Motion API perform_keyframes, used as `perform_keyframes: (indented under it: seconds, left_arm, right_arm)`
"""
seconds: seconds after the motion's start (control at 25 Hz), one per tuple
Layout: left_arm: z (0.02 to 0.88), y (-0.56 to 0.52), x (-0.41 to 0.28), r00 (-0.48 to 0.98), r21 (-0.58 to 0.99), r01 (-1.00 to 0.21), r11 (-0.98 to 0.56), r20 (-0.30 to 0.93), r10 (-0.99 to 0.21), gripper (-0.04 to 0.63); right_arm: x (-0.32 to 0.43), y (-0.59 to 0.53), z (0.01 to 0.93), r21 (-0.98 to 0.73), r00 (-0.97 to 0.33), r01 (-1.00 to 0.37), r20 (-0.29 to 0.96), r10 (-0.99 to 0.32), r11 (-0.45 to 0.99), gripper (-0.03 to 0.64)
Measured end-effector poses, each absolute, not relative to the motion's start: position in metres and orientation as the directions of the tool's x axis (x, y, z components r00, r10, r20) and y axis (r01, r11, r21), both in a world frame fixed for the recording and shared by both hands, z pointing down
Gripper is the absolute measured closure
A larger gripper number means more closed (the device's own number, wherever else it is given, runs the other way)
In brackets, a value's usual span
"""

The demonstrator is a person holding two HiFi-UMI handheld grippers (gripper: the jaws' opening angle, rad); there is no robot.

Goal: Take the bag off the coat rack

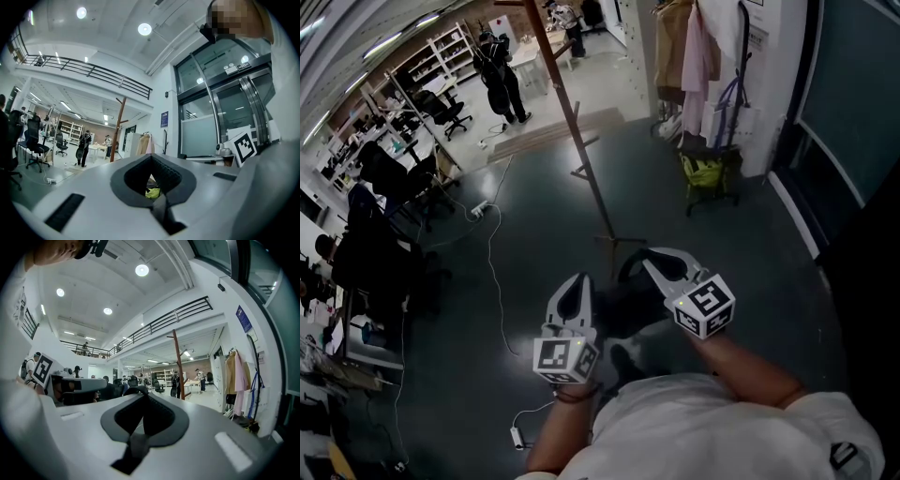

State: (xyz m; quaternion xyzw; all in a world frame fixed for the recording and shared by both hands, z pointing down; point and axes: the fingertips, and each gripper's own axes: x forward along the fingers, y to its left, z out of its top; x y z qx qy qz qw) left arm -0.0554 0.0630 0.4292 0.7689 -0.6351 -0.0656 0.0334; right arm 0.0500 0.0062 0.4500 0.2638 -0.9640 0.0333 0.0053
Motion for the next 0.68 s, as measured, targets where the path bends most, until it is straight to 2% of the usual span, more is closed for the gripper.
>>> perform_keyframes:
  seconds: [0.68]
  left_arm:
    - [0.4313,0.064,-0.0648,0.195,0.143,-0.969,-0.199,-0.043,-0.98,0.589]
  right_arm:
    - [0.0397,0.0059,0.4495,-0.063,-0.859,-0.512,0.035,-0.51,0.857,0.594]
